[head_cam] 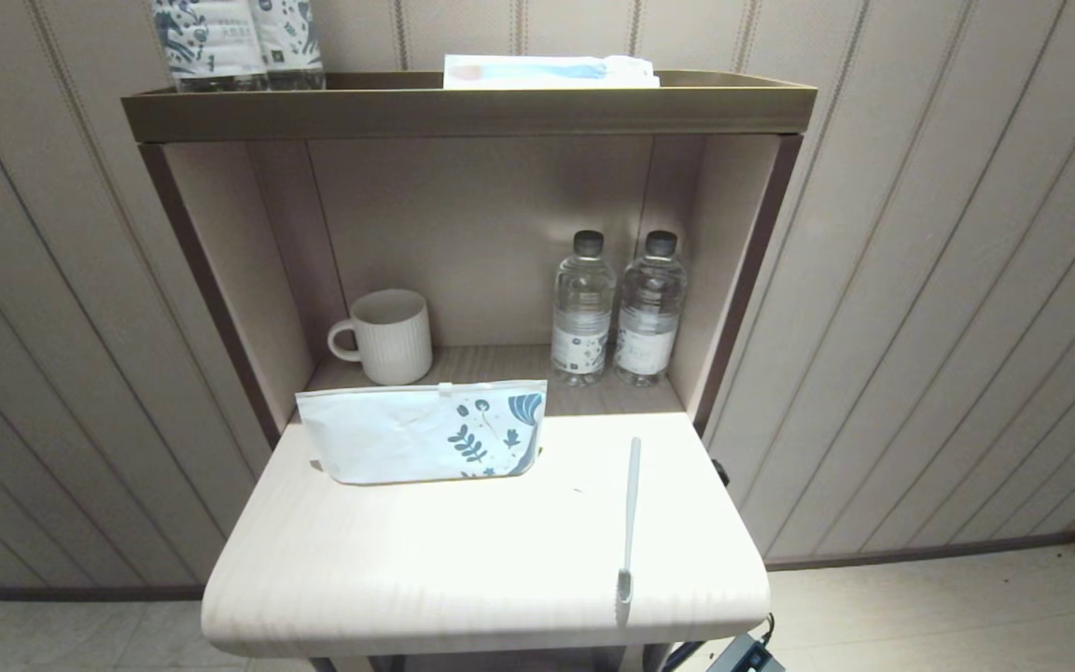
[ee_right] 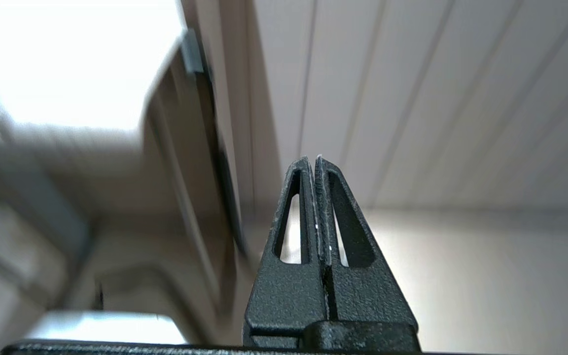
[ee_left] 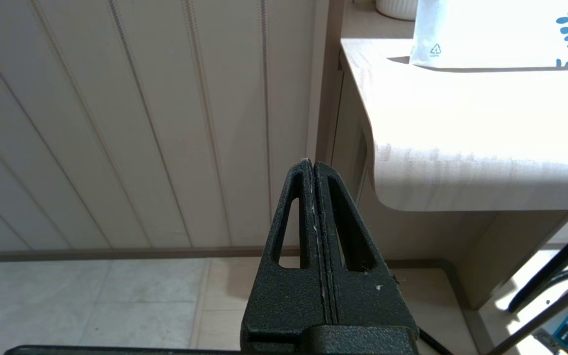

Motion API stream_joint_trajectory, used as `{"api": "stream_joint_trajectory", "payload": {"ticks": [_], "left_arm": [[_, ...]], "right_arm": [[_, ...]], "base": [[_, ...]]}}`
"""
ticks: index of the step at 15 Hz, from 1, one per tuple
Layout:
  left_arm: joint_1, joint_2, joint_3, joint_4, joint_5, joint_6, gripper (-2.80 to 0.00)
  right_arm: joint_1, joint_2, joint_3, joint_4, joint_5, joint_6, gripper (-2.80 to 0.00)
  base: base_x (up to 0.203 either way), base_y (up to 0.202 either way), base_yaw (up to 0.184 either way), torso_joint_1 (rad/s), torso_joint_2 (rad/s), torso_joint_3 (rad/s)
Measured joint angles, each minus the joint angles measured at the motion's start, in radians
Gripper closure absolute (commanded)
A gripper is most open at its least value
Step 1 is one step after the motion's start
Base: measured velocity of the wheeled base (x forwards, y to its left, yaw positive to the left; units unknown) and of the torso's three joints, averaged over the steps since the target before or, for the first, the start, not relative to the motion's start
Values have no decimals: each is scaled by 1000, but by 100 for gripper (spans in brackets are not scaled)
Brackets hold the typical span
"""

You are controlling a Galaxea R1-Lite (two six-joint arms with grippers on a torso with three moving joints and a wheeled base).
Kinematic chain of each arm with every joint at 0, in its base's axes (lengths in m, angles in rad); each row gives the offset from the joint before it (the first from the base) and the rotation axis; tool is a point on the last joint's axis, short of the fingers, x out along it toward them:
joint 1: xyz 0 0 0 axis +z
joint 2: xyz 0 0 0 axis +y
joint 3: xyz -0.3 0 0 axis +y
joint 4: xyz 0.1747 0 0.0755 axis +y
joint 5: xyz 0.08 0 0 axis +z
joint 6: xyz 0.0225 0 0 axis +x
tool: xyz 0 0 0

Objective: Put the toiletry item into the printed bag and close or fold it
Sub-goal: Pick up the storage bag

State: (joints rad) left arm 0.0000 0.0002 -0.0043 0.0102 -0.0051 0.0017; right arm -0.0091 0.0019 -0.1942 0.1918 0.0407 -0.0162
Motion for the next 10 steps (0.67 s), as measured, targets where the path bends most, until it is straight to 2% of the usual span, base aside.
{"api": "stream_joint_trajectory", "payload": {"ticks": [3,6,8,10], "left_arm": [[0,0,0,1,0,0,0],[0,0,0,1,0,0,0],[0,0,0,1,0,0,0],[0,0,0,3,-1,1,0]], "right_arm": [[1,87,-316,90,45,19,0],[1,344,-603,121,94,45,0],[9,542,-771,130,185,69,0],[59,732,-881,153,328,90,0]], "base": [[0,0,0,0,0,0],[0,0,0,0,0,0],[0,0,0,0,0,0],[0,0,0,0,0,0]]}}
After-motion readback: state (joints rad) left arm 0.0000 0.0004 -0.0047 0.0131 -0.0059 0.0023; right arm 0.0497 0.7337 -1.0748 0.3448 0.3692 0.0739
